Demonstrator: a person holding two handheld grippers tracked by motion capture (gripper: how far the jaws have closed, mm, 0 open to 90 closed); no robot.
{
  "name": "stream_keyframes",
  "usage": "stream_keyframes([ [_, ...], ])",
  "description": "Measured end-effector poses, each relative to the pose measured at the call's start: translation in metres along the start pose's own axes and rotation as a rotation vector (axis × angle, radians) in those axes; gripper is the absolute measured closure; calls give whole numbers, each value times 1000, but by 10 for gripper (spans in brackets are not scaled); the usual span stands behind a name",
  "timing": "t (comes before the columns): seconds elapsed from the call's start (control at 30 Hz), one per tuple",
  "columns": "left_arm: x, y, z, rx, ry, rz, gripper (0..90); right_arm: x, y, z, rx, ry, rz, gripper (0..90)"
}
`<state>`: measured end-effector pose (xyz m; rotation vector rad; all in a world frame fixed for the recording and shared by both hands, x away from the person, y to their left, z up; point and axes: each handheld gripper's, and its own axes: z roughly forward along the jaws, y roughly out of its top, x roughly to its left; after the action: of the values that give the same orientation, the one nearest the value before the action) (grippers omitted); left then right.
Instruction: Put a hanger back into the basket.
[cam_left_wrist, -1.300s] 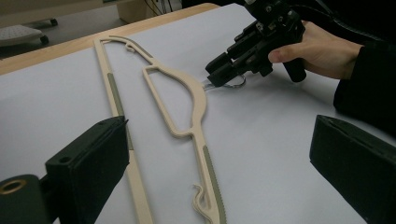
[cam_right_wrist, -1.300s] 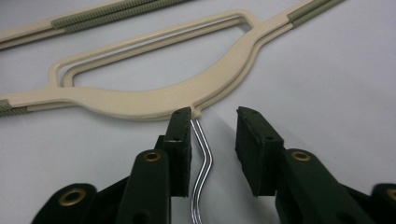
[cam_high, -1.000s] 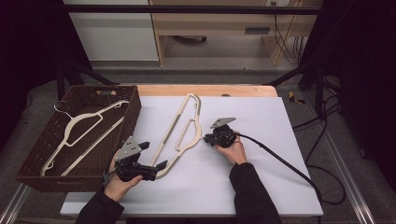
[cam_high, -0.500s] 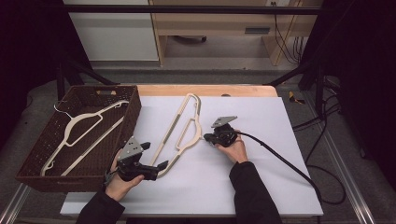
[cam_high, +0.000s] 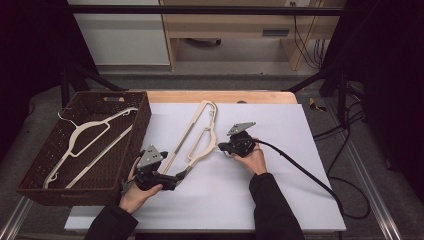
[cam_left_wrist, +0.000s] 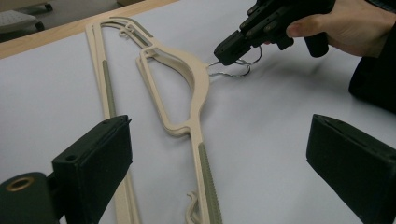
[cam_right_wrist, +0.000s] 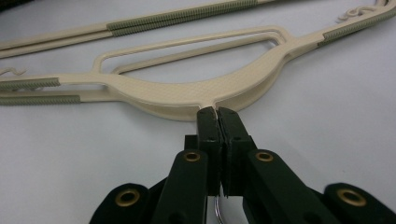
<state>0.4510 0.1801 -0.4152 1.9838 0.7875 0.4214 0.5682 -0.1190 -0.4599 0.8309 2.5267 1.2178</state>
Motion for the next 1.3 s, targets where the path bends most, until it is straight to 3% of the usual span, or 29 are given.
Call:
stream_keyframes([
  [0.27,-4,20,31,42,12,33,93,4,5,-10,2,-1,19,892],
  [0.53,-1,27,72,107,4,33,130,4,7,-14,8,8,35,893],
  [0.77,-3,28,101,158,47,84,214,6,9,-19,20,20,55,893],
  [0.9,-7,31,115,181,64,117,295,6,11,-21,7,19,53,893],
  [1.1,-7,31,133,230,83,130,463,8,11,-23,10,23,62,893],
  [1.3,-8,27,139,279,83,161,627,9,12,-24,9,26,69,893],
])
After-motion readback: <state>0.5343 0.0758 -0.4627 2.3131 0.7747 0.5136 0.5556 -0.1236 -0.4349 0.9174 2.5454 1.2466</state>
